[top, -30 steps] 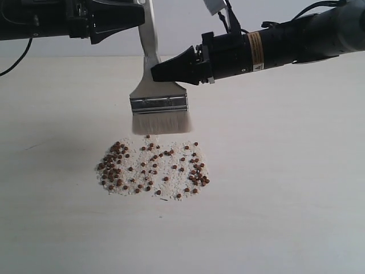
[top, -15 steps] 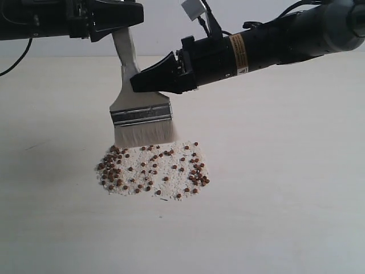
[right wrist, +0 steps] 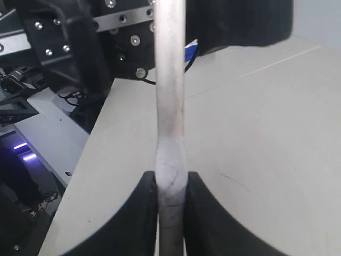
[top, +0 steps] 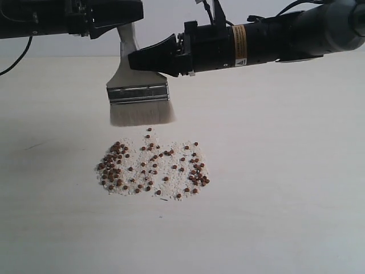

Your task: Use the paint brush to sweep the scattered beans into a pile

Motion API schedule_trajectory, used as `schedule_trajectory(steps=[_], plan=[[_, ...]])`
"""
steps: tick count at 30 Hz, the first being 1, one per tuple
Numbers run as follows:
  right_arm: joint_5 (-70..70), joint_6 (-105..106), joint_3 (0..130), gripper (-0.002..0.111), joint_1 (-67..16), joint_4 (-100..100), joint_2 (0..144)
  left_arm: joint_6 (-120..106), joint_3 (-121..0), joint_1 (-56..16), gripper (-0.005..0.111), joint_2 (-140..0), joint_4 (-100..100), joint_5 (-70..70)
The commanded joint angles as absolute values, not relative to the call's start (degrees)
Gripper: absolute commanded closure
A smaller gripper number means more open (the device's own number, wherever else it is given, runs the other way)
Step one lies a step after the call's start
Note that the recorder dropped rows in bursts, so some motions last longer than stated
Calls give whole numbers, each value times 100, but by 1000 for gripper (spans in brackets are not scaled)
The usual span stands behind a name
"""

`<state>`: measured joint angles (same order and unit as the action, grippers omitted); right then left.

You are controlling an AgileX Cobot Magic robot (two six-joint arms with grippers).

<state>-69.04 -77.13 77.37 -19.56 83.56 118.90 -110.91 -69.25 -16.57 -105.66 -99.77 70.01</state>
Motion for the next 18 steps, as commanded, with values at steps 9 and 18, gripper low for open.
schedule_trajectory(steps=[9,18], plan=[[-6874,-7537,7756,108,-1919,8306,11830,-11033,-7022,-1659,40,-10513,-9995,6996],[-6744,-7483,7756,108,-1919,7725,11830,-10793,-7349,-1659,63,-10510,-9995,6996]])
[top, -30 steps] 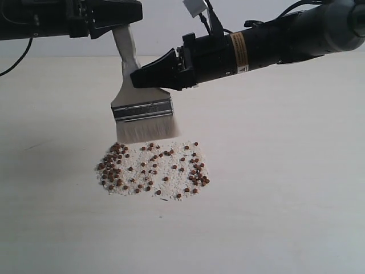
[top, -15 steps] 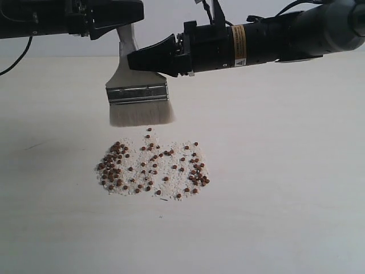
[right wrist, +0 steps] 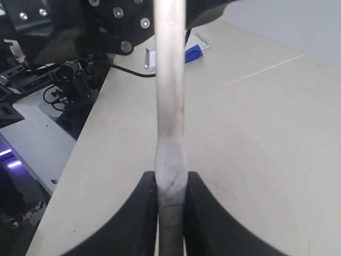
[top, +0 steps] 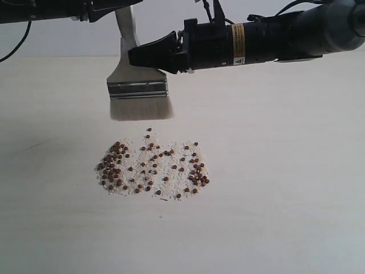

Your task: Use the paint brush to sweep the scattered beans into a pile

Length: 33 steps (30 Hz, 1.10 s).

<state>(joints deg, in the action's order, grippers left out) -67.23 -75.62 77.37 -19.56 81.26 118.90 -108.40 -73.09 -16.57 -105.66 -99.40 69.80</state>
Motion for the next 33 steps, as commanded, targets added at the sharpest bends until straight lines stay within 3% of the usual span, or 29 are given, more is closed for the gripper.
schedule_trajectory(steps=[1,6,11,15,25,33], plan=[[-6744,-7483,7756,108,-1919,7661,11830,-10793,-7349,-1659,67,-10510,-9995,6996],[-6806,-7483,7756,108,-1919,7648,11857,-10827,-7349,-1659,78,-10510,-9995,6996],[-6907,-7483,7756,108,-1919,7695,11935,-10758,-7349,-1659,81,-10510,-9995,6996],[-6945,-7464,7756,105,-1919,7756,11938,-10643,-7349,-1659,106,-10510,-9995,6996],[-6996,-7205,7768,63,-1919,7793,11938,-10635,-7349,-1659,107,-10690,-9995,6996],[-6996,-6618,7768,60,-1919,7616,11938,-10599,-7349,-1669,107,-10759,-9995,6996]])
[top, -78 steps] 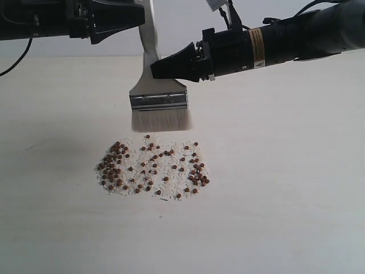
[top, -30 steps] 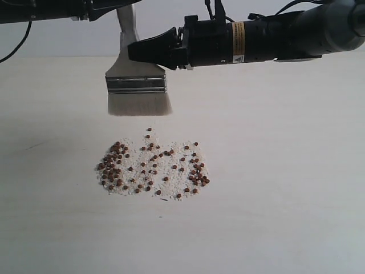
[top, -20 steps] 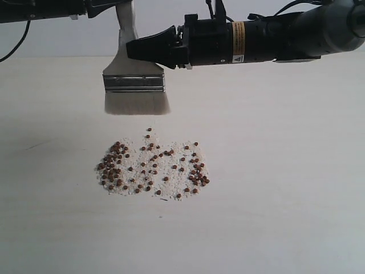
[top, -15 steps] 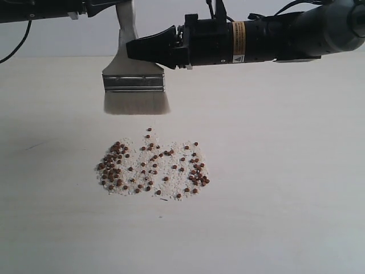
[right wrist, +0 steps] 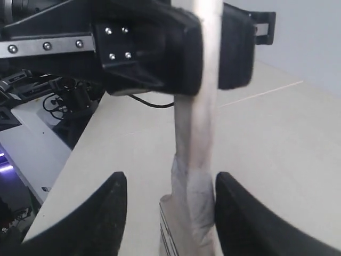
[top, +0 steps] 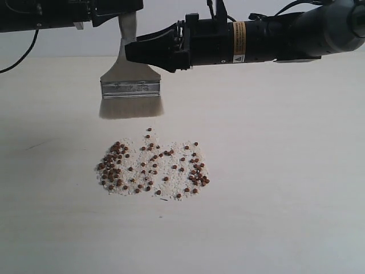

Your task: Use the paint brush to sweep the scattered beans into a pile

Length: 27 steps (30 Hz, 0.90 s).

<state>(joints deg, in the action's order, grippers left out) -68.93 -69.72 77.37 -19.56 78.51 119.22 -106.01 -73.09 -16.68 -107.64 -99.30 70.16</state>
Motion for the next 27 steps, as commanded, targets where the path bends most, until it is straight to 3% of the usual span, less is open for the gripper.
schedule_trajectory(steps=[1,16,20,26,27], plan=[[-6996,-6568,7768,60,-1919,7514,11938,-10599,-7349,-1669,107,-10759,-9995,6996],[-6996,-6345,7768,63,-1932,7322,11938,-10604,-7349,-1940,107,-10759,-9995,6996],[-6996,-6409,7768,75,-1932,7357,11938,-10604,-7349,-1940,107,-10759,-9995,6996],[-6996,-6454,7768,108,-1932,7357,11938,-10583,-7349,-1940,107,-10759,-9995,6996],[-6996,-6454,7768,108,-1932,7357,11938,-10526,-7349,-1940,107,-10759,-9995,6996]])
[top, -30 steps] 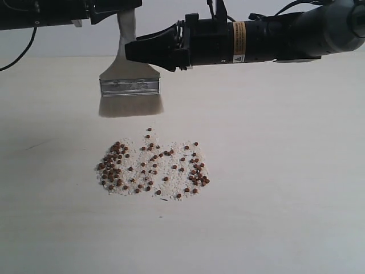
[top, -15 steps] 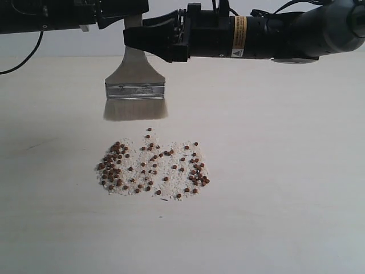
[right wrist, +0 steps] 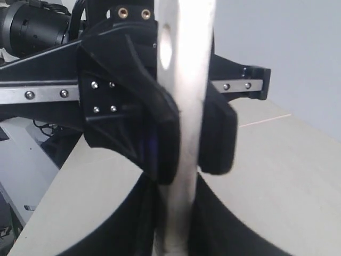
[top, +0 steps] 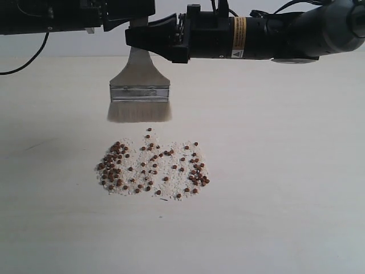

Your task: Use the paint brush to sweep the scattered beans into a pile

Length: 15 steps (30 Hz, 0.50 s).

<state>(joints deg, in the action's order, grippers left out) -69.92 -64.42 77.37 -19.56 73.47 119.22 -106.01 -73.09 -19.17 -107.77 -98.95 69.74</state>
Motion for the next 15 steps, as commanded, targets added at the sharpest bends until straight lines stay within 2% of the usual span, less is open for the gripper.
schedule_trajectory(steps=[1,3,5,7,9,11,13,15], plan=[[-6996,-6454,7768,108,-1932,7357,11938,-10468,-7349,-1940,106,-10759,-9995,6996],[-6996,-6454,7768,108,-1932,7357,11938,-10419,-7349,-1940,99,-10759,-9995,6996],[-6996,-6454,7768,108,-1932,7357,11938,-10419,-7349,-1940,86,-10759,-9995,6996],[-6996,-6454,7768,108,-1932,7297,11938,-10419,-7349,-1940,68,-10759,-9995,6996],[-6996,-6454,7768,108,-1932,7216,11938,-10442,-7349,-1940,43,-10759,-9995,6996],[-6797,-6409,7768,108,-1932,7139,11938,-10455,-7349,-1940,26,-10759,-9995,6996],[-6357,-6207,7768,108,-1932,7085,11938,-10455,-7349,-1917,24,-10759,-9995,6931],[-5827,-5989,7768,108,-1932,6984,11938,-10455,-7349,-1851,29,-10759,-9995,6787]])
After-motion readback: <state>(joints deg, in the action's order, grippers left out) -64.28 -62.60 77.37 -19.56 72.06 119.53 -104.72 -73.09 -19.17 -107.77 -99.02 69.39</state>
